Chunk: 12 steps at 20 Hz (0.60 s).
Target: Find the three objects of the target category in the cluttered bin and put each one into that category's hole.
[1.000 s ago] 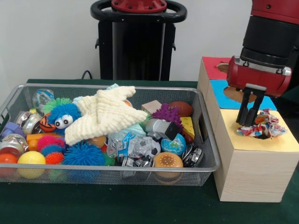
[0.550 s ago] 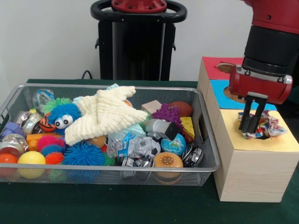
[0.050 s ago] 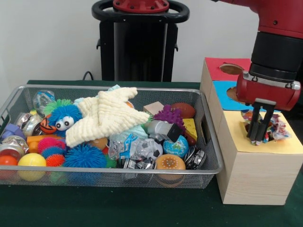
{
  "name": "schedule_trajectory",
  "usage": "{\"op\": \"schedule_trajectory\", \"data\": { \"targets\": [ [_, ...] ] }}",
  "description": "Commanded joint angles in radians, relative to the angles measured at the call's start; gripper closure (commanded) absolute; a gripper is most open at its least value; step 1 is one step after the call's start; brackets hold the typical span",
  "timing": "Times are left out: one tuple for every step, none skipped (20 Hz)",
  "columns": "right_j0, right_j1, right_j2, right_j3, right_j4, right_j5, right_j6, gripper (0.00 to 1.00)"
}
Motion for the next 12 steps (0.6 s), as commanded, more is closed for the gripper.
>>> {"op": "schedule_trajectory", "data": {
  "targets": [
    [0.003, 0.080, 0.153, 0.057, 0.057, -0.009, 0.263, 1.00],
    [0.002, 0.080, 0.155, 0.057, 0.059, -0.009, 0.262, 1.00],
    [0.001, 0.081, 0.156, 0.057, 0.061, -0.010, 0.260, 1.00],
    [0.000, 0.081, 0.157, 0.057, 0.062, -0.007, 0.258, 1.00],
    [0.002, 0.081, 0.154, 0.058, 0.063, -0.006, 0.258, 1.00],
    [0.003, 0.081, 0.152, 0.059, 0.066, -0.003, 0.259, 1.00],
    [0.003, 0.081, 0.150, 0.058, 0.067, 0.005, 0.258, 1.00],
    [0.003, 0.081, 0.148, 0.057, 0.068, 0.013, 0.257, 1.00],
    [0.000, 0.080, 0.149, 0.060, 0.070, 0.029, 0.255, 1.00],
    [-0.002, 0.079, 0.151, 0.061, 0.069, 0.042, 0.248, 1.00],
    [-0.005, 0.076, 0.154, 0.063, 0.065, 0.071, 0.236, 1.00],
    [-0.008, 0.074, 0.158, 0.067, 0.063, 0.082, 0.227, 1.00]
  ]
}}
